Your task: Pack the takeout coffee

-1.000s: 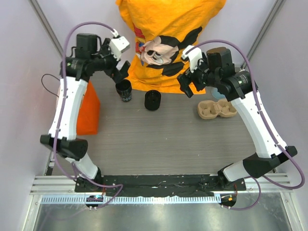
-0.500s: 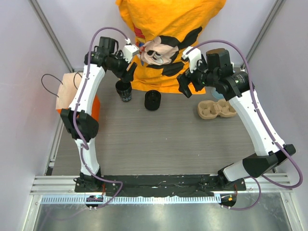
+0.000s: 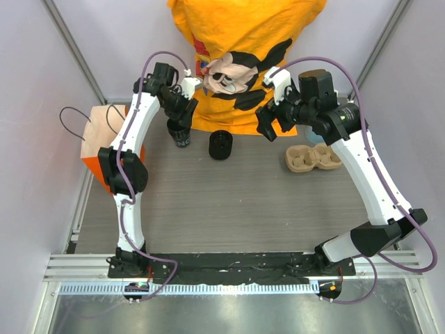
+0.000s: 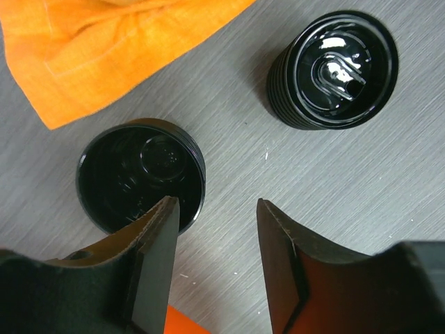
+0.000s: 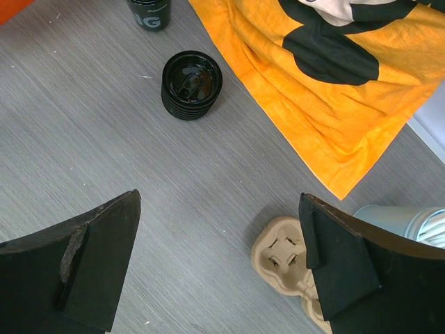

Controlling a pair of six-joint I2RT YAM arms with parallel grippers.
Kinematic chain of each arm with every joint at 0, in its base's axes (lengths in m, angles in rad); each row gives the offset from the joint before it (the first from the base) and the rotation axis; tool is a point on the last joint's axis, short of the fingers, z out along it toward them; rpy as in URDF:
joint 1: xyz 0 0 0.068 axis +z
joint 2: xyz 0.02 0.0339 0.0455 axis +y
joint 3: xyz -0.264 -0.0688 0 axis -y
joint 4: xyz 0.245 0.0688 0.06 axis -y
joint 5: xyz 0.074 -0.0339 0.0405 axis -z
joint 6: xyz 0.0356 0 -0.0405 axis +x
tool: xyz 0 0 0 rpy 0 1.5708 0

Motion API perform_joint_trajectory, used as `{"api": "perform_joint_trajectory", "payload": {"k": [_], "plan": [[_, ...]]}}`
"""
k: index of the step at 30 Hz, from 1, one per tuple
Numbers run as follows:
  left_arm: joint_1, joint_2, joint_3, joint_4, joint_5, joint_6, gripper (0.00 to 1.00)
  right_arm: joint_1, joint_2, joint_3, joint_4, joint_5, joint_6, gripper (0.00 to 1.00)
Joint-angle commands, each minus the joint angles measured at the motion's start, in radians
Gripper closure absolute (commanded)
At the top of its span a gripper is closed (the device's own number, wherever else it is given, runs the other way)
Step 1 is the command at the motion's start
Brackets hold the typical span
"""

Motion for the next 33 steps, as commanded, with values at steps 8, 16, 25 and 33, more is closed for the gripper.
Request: {"api": "perform_joint_trajectory", "payload": {"k": [8,16,25,33], "plan": [[0.001,0.008,-0.023,0.018,-0.047,-0.044,0.55,-0.007,-0.015,0.006,0.028,-0.026,0.014,0.00],[0.001,0.033,-0.038,0.044,-0.077,-0.043,0.53,-0.006,-0.015,0.006,0.025,-0.040,0.019,0.00],[0.001,0.054,-0.037,0.056,-0.083,-0.040,0.53,-0.006,-0.020,0.004,0.022,-0.043,0.021,0.00],[0.001,0.059,-0.040,0.057,-0.090,-0.036,0.55,-0.007,-0.023,0.001,0.022,-0.046,0.022,0.01]]}}
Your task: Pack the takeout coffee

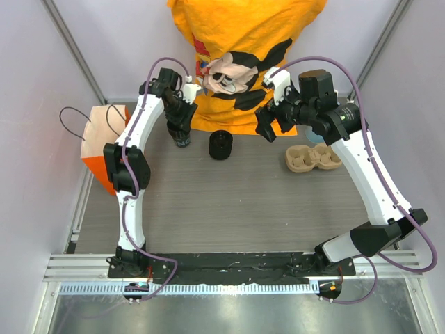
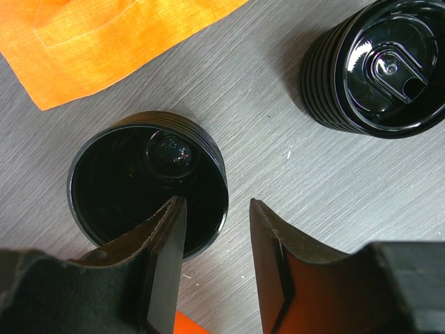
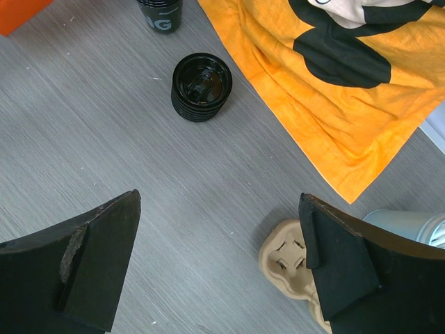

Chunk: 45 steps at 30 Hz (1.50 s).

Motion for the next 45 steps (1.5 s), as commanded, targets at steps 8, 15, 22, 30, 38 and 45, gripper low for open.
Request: {"api": "perform_joint_trajectory", "payload": {"k": [8,15,22,30,38,45], "plan": [[0.001,0.012,0.002,0.024,-0.015,-0.003,0.59,-0.006,-0.025,0.001,0.023,-0.016,0.013,0.00],[0.001,0.020,0.007,0.020,-0.019,0.007,0.59,-0.006,-0.024,0.001,0.023,-0.017,0.012,0.00],[0.001,0.021,0.004,0.018,-0.019,0.009,0.65,-0.006,-0.024,0.002,0.023,-0.019,0.012,0.00],[0.001,0.020,0.010,0.015,-0.021,0.011,0.68,-0.007,-0.022,0.001,0.023,-0.024,0.010,0.00],[0.002,0.012,0.025,-0.006,0.002,0.015,0.64,-0.007,-0.021,0.002,0.021,-0.027,0.013,0.00],[0.001,0.021,0.045,-0.017,0.007,0.015,0.65,-0.007,-0.021,0.001,0.023,-0.028,0.012,0.00]]}}
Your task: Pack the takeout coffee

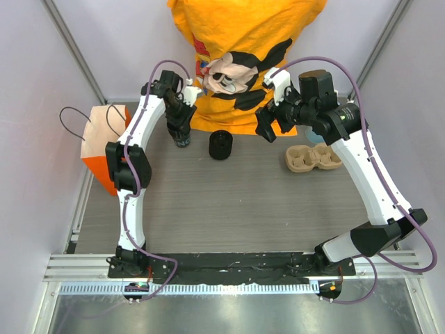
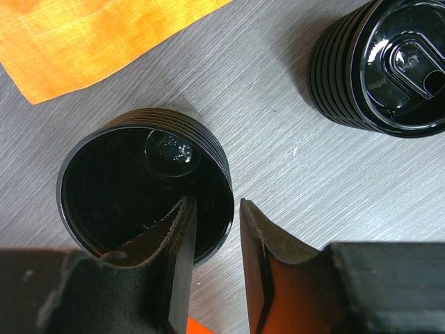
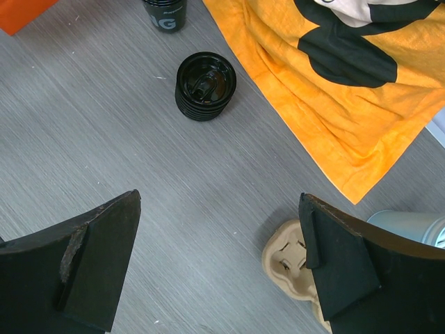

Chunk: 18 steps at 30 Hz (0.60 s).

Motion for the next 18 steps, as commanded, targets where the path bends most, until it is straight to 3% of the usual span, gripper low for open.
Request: {"api": "perform_joint_trajectory", "payload": {"k": [1,15,18], "plan": [[0.001,-0.003,0.045,-0.009,0.024,0.004,0.66,-0.003,-0.021,0.005,0.025,-0.013,0.010,0.00],[0.002,-0.004,0.057,-0.021,0.019,0.013,0.69,-0.003,-0.013,0.017,0.022,-0.024,0.015,0.00],[0.001,-0.006,0.060,-0.020,0.018,0.013,0.75,-0.004,-0.013,0.019,0.021,-0.028,0.016,0.01]]}}
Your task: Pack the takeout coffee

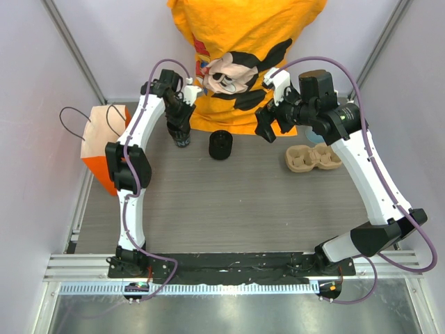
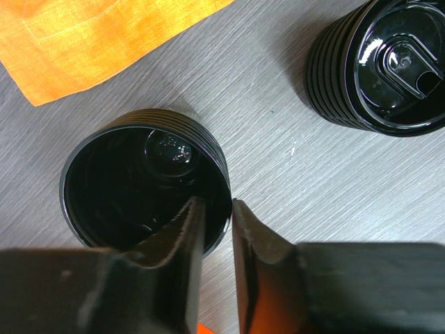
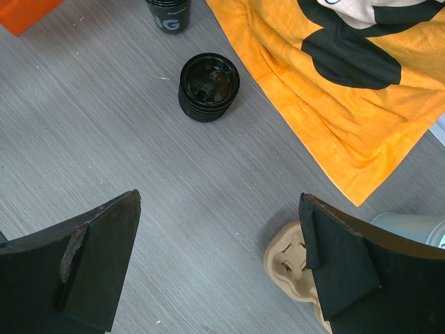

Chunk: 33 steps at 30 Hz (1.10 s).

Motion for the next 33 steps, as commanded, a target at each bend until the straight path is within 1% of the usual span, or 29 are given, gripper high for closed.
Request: {"api": "perform_joint_trajectory", "payload": {"k": [1,3,4,11,13,15,19,21,23,26,33], "plan": [[0.001,-0.004,0.045,-0.006,0.011,0.012,0.76,-0.003,-0.013,0.019,0.022,-0.018,0.014,0.00],[0.001,-0.003,0.047,-0.008,0.009,0.010,0.76,-0.003,-0.012,0.019,0.021,-0.019,0.014,0.00],[0.002,-0.004,0.048,-0.008,0.009,0.009,0.78,-0.004,-0.012,0.020,0.019,-0.021,0.014,0.00],[0.001,-0.010,0.056,-0.006,0.003,0.007,0.79,-0.003,-0.007,0.026,0.018,-0.027,0.016,0.00],[0.002,-0.012,0.058,-0.006,0.003,0.007,0.84,-0.003,-0.007,0.026,0.018,-0.027,0.016,0.00],[0.001,-0.016,0.058,-0.003,0.005,0.006,0.86,-0.003,-0.009,0.026,0.018,-0.026,0.016,0.00],[0.001,-0.015,0.055,-0.006,0.000,0.006,0.87,-0.003,-0.010,0.025,0.016,-0.026,0.017,0.00],[0.001,-0.010,0.052,-0.008,0.000,0.004,0.92,-0.003,-0.012,0.023,0.016,-0.026,0.017,0.00],[0.001,-0.010,0.050,-0.006,0.000,0.004,0.93,-0.003,-0.012,0.023,0.016,-0.024,0.017,0.00],[0.001,-0.015,0.050,-0.002,-0.003,0.001,1.00,-0.003,-0.013,0.023,0.016,-0.026,0.016,0.00],[0.001,-0.029,0.055,0.011,-0.024,0.001,1.00,-0.003,-0.016,0.023,0.016,-0.026,0.016,0.00]]}}
